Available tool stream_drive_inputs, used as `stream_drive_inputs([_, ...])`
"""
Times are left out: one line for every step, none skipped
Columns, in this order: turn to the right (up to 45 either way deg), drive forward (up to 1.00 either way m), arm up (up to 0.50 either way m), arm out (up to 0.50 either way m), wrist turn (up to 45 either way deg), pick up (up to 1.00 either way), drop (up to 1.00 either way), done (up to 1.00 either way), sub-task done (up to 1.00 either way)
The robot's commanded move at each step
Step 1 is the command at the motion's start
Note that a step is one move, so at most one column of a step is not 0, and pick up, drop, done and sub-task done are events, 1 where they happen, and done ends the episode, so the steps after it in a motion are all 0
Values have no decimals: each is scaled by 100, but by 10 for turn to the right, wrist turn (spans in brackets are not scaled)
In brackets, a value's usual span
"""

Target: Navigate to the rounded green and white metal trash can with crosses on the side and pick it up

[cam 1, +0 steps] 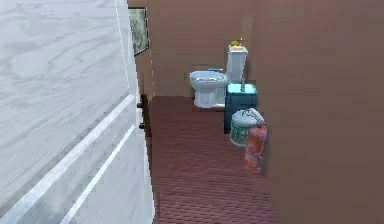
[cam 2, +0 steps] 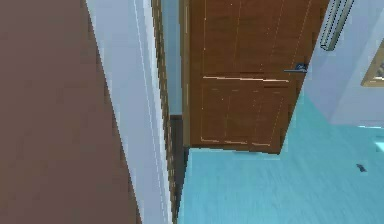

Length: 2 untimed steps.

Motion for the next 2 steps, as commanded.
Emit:
stream_drive_inputs([150,0,0,0,0,0,0,0,0])
stream_drive_inputs([0,100,0,0,0,0,0,0,0])
